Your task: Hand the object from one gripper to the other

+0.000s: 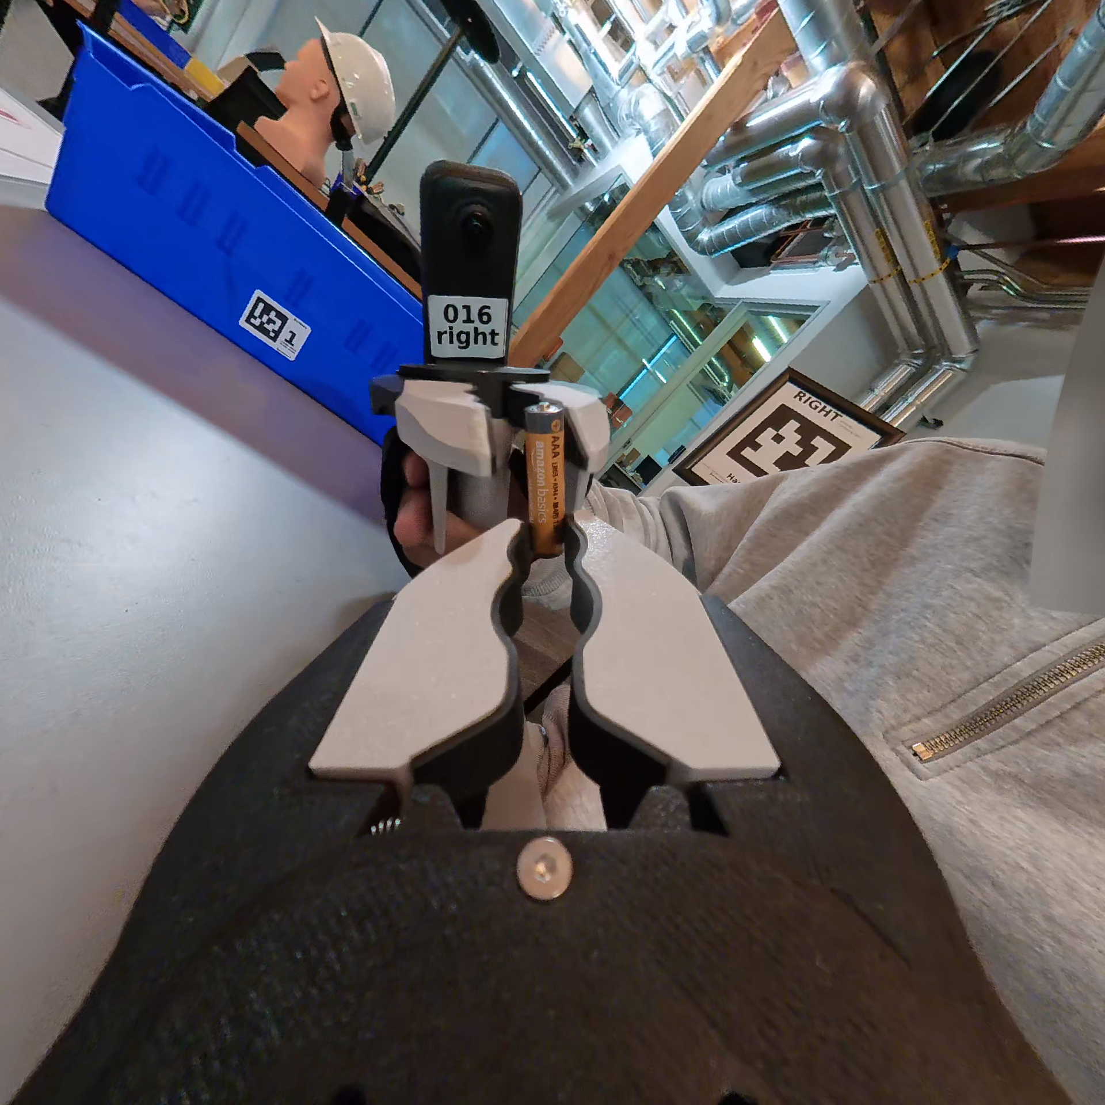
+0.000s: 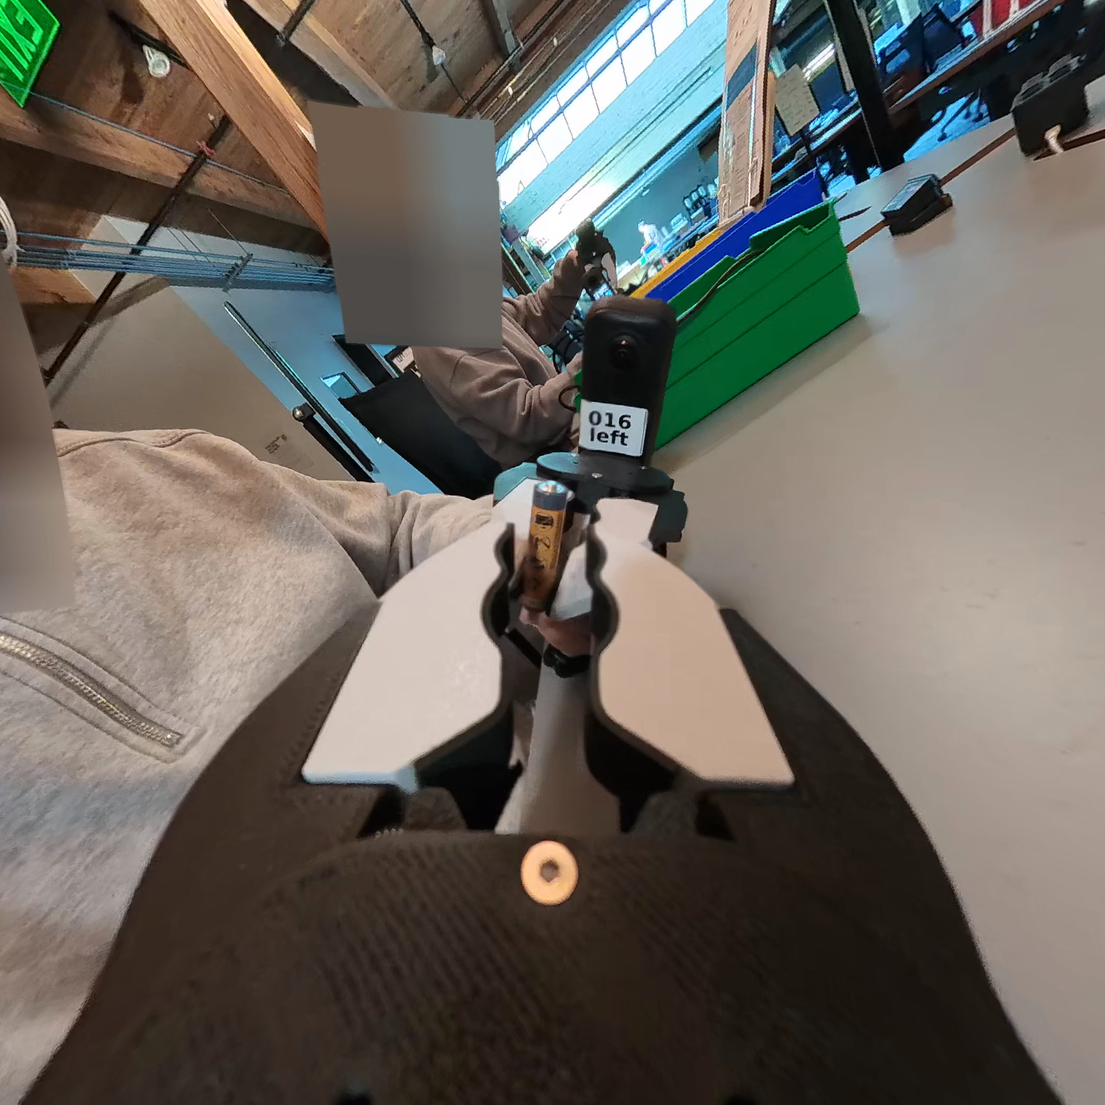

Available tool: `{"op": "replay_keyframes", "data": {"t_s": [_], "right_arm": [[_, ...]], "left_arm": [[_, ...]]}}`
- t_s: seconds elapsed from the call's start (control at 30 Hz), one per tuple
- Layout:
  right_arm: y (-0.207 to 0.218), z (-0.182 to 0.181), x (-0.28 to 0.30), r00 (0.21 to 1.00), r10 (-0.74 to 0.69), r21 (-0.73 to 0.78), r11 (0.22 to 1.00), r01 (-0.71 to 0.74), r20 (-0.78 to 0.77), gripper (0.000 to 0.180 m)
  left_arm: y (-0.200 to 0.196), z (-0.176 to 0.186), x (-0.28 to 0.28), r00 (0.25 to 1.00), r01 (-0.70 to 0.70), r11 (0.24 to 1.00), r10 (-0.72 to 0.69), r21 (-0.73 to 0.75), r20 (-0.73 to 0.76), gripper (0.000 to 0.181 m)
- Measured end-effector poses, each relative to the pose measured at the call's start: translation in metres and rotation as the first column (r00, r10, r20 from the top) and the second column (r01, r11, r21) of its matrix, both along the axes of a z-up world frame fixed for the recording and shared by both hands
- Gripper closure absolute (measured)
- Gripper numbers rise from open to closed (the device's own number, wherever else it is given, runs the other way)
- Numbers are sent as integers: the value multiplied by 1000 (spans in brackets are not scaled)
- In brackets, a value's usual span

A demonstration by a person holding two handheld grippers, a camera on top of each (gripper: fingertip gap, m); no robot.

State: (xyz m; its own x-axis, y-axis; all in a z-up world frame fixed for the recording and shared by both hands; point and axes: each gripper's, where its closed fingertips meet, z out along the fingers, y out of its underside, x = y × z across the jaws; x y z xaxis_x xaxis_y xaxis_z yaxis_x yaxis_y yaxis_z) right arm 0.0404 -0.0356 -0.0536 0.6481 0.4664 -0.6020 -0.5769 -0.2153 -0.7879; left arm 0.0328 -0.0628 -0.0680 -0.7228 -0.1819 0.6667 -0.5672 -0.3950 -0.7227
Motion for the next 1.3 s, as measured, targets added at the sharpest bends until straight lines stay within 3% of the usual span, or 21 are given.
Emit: {"op": "replay_keyframes", "data": {"t_s": [0.27, 0.47, 0.57, 0.67, 0.73, 0.8, 1.3], "right_arm": [[-5, 14, 22, 994, -88, 54, 994, 92, -61, 148], [-10, 26, 24, 976, -175, 163, 975, 154, 129, 132], [-11, 24, 13, 899, -211, 249, 961, 120, 383, 118], [-11, 10, 3, 706, -248, 296, 953, 57, 664, 112], [-9, 1, -2, 581, -261, 299, 954, 32, 771, 113], [-7, -4, -5, 518, -268, 296, 955, 30, 812, 114], [-5, -14, -9, 465, -229, 257, 966, 2, 855, 130]], "left_arm": [[-2, -3, 1, 1000, -3, 1000, 3, 26, 1, 170], [-1, -4, 1, 1000, 8, 1000, -8, 12, -19, 169], [1, -2, 1, 997, 35, 998, -39, -53, -69, 170], [1, 0, -3, 982, 97, 984, -119, -149, -145, 170], [2, -1, -3, 969, 116, 972, -156, -205, -192, 169], [1, -1, -3, 957, 130, 960, -187, -248, -224, 169], [-6, -1, -11, 935, 196, 942, -263, -272, -238, 169]]}}
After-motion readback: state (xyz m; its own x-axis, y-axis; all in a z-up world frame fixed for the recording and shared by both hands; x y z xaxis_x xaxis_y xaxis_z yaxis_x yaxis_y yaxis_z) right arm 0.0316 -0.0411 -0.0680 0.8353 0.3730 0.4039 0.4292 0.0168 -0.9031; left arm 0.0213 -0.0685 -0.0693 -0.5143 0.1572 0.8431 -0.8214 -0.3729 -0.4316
